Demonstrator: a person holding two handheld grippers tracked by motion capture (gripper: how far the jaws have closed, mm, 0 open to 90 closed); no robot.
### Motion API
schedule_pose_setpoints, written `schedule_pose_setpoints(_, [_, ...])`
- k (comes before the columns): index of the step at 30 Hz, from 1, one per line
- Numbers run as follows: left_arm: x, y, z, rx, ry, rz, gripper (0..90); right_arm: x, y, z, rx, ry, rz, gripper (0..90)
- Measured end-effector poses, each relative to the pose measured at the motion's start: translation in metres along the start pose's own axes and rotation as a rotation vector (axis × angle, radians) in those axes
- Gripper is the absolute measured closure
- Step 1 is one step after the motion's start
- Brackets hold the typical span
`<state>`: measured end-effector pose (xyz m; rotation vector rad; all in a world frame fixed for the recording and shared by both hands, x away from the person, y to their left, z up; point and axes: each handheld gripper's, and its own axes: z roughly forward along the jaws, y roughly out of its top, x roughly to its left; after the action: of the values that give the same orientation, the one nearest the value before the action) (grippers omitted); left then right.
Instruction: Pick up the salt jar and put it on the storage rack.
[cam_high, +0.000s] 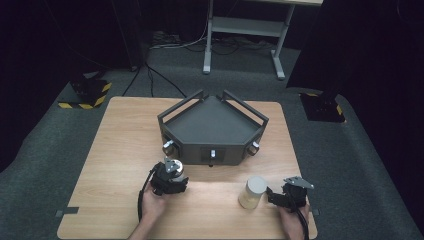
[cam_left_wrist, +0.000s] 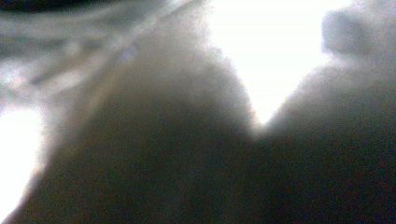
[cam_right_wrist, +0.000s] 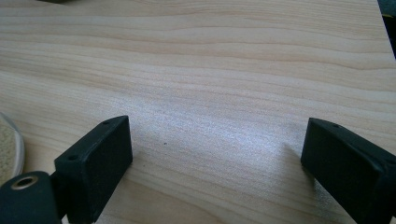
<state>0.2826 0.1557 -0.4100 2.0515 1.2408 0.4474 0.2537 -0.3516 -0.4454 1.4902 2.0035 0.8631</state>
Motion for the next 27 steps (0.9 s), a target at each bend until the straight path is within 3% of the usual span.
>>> schedule_pose_setpoints(4, [0.001, 0.003, -0.004, -0.002, -0.006, 0.002, 30.3, 0.0, 0.0, 0.0, -0.001, 0.002, -0.003, 8.8])
schedule_pose_setpoints(15, [0.0, 0.019, -0.016, 0.001, -0.004, 0.059, 30.3, 0.0, 0.0, 0.0, -0.001, 0.002, -0.003, 8.8])
schedule_pose_setpoints(27, [0.001, 0.036, -0.031, -0.009, -0.025, 0.083, 30.3, 0.0, 0.0, 0.0, -0.001, 0.002, -0.003, 8.8])
